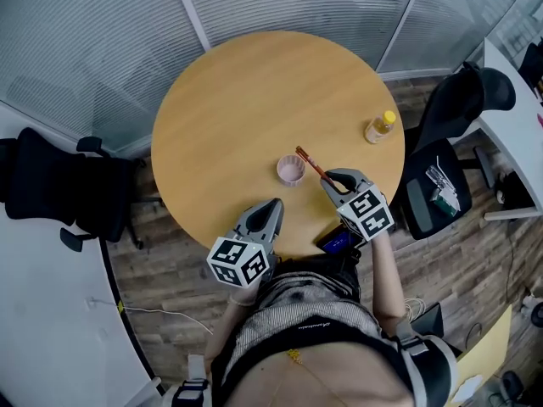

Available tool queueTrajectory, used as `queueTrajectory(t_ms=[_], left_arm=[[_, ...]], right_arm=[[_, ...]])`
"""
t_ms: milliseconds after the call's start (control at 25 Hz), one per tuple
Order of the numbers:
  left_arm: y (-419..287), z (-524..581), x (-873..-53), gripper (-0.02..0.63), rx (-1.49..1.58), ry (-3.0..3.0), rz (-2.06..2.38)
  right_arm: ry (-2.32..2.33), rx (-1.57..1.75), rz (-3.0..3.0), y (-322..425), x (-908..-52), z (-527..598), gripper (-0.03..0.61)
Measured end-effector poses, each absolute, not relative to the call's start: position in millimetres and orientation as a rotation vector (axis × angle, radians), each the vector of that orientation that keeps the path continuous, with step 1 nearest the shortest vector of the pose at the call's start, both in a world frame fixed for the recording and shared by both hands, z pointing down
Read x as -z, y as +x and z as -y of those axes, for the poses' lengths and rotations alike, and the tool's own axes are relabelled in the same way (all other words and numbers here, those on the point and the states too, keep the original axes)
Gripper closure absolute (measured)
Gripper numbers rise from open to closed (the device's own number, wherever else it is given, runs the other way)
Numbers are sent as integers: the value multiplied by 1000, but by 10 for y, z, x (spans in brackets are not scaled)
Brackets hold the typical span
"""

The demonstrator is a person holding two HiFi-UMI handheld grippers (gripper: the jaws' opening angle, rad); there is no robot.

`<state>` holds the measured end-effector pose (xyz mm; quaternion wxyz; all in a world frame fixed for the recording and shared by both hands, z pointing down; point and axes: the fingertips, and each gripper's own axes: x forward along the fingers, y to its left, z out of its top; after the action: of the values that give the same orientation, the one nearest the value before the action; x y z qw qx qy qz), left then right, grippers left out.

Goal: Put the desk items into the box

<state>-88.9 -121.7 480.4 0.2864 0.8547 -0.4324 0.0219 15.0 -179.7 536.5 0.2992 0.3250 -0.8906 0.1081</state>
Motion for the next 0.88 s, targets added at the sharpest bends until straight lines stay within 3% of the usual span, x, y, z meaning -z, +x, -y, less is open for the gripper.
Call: queueTrajectory(t_ms=[880], left_arm=[[-1059,1277,-4894,612,-54,2228,1201]], right_arm=[[790,-293,2235,-33,-5644,1895,517]])
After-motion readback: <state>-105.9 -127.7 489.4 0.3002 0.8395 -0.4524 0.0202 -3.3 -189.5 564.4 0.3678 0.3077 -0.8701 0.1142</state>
